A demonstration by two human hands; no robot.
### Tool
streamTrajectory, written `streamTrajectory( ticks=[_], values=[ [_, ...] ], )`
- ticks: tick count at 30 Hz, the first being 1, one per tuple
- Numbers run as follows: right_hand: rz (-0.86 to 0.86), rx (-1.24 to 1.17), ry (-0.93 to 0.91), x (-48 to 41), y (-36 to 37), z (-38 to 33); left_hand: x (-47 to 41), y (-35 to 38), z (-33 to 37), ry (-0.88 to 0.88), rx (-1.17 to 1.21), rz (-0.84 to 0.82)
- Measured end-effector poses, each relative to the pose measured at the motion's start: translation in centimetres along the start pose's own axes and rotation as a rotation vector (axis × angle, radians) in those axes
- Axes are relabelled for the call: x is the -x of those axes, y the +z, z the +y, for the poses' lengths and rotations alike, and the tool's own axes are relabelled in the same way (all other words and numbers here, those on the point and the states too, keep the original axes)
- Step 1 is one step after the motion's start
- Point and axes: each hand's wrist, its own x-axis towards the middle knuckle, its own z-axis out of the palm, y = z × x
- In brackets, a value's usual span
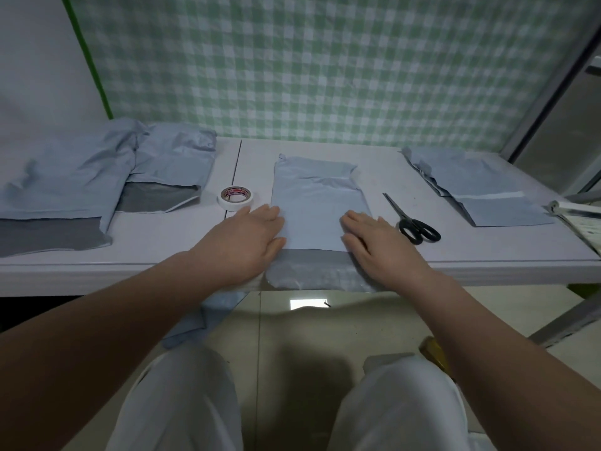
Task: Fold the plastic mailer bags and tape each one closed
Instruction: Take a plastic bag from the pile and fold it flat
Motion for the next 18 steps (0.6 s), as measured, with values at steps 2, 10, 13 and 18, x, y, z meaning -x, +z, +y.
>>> streamTrajectory(
  ticks=[2, 10, 13, 18],
  values=[
    [0.048, -0.045, -0.025, 1.2, -0.1, -0.5, 0.7, 0.0, 0.3, 0.132, 0.106, 0.127],
    [0.003, 0.021, -0.125, 4.6, 0.1, -0.5, 2.7, 0.0, 0.4, 0.170, 0.164, 0.047],
    [0.041, -0.097, -0.028, 4.9, -0.3, 0.1, 2.6, 0.5, 0.0, 0.214, 0.092, 0.053],
    [0.111, -0.323, 0.118, 4.3, -1.6, 0.5, 2.0, 0.6, 0.1, 0.097, 0.205, 0.206]
  ],
)
